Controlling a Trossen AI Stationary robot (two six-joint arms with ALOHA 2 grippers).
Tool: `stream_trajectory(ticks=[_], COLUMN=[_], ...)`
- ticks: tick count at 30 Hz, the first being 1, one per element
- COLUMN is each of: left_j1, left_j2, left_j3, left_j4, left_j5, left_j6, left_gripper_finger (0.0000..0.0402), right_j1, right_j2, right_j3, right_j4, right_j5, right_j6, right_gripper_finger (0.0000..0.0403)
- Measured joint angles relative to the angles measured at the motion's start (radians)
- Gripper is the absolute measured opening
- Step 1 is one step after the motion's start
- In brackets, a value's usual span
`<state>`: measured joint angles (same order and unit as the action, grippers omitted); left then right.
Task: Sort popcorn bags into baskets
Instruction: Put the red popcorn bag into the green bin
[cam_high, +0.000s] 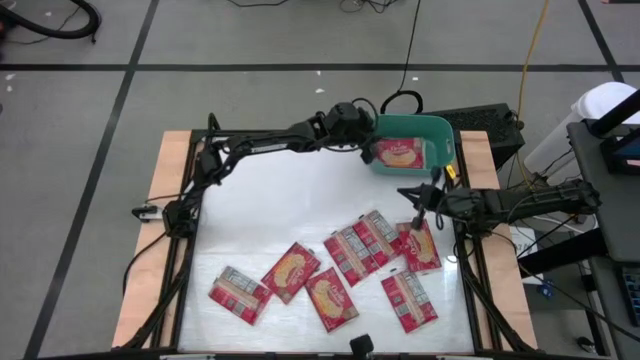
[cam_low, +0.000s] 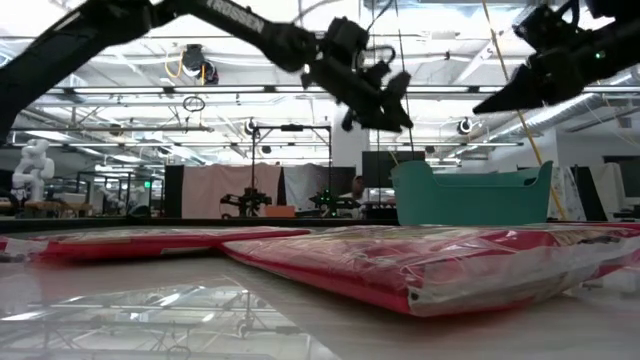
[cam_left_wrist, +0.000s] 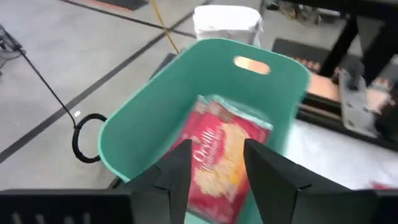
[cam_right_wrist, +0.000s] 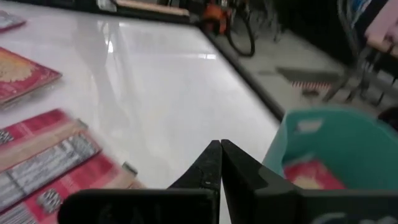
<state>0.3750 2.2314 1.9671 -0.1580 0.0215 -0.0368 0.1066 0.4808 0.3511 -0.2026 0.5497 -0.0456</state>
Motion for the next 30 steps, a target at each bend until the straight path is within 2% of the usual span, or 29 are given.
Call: stream_trajectory(ticks=[4,9,14,16,19,24,30], left_j1=[-0.047,-0.147,-0.278,-0.326,-0.39,-0.482,-0.578], left_j2=[-0.045,-0.054,-0.056,-0.057,-0.061,-0.063,-0.063], left_j3=[0.0,0.0,-0.05,-0.086,-0.148,-0.225,-0.246], left_j4=[-0.143,-0.308,-0.301,-0.299,-0.268,-0.246,-0.241], left_j5=[-0.018,-0.075,-0.075,-0.078,-0.138,-0.231,-0.35], left_j6=[0.028,0.026,0.007,-0.022,-0.079,-0.18,-0.255], left_gripper_finger=[0.0115,0.0092,0.0081,0.0077,0.0077,0.0076,0.0076], right_j1=[0.0,0.0,0.018,0.05,0.114,0.246,0.393], right_j2=[0.0,0.027,0.115,0.159,0.227,0.349,0.525], right_j3=[0.0,0.0,0.0,0.0,0.0,0.0,0.001], right_j4=[-0.085,-0.133,-0.099,-0.098,-0.067,0.074,0.274], right_j5=[-0.022,-0.17,-0.315,-0.319,-0.319,-0.324,-0.304], right_j6=[0.132,0.275,0.397,0.44,0.486,0.517,0.562], right_gripper_finger=[0.0004,0.0004,0.0004,0.0004,0.0004,0.0006,0.0046])
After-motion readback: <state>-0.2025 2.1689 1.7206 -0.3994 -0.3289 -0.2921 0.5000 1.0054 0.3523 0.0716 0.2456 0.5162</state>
